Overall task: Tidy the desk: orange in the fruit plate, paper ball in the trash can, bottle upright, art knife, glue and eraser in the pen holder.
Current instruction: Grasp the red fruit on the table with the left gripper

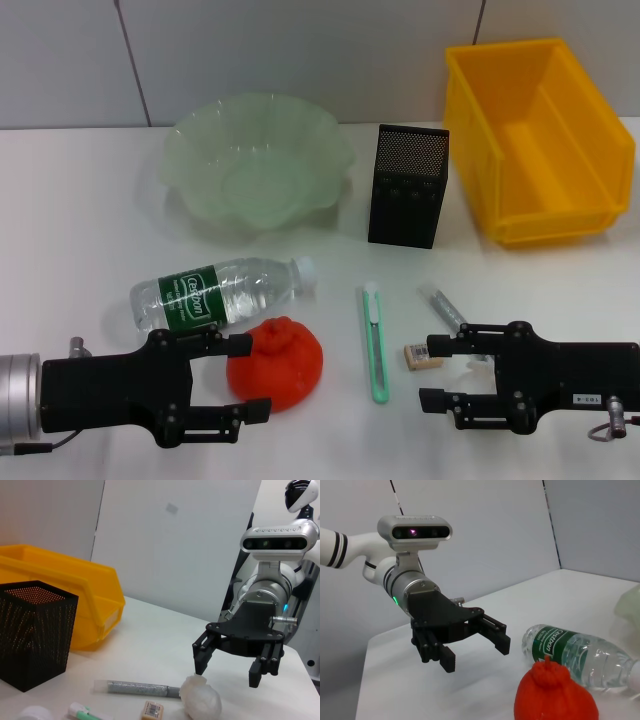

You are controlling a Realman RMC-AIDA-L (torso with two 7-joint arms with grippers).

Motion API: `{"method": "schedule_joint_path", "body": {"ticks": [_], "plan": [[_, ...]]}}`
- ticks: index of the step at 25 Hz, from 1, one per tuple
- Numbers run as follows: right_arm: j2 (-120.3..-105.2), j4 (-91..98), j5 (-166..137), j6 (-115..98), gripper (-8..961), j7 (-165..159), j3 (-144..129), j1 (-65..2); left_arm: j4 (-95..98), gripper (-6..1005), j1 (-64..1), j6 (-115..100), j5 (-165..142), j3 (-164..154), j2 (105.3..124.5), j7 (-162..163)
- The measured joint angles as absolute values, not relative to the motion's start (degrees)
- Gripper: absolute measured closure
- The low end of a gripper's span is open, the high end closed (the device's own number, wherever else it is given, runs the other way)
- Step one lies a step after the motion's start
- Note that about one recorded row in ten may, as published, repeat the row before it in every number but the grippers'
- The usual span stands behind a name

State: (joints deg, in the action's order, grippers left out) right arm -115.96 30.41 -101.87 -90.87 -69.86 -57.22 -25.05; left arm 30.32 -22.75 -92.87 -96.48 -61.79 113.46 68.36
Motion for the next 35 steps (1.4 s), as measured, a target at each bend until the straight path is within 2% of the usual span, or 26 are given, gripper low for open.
{"method": "schedule_joint_path", "body": {"ticks": [35], "plan": [[-116.1,30.6,-101.9,-90.1,262,-69.8,-56.6,-25.3,30.3,186,-22.8,-91.7,-96.4,-61.0,113.9,67.7]]}}
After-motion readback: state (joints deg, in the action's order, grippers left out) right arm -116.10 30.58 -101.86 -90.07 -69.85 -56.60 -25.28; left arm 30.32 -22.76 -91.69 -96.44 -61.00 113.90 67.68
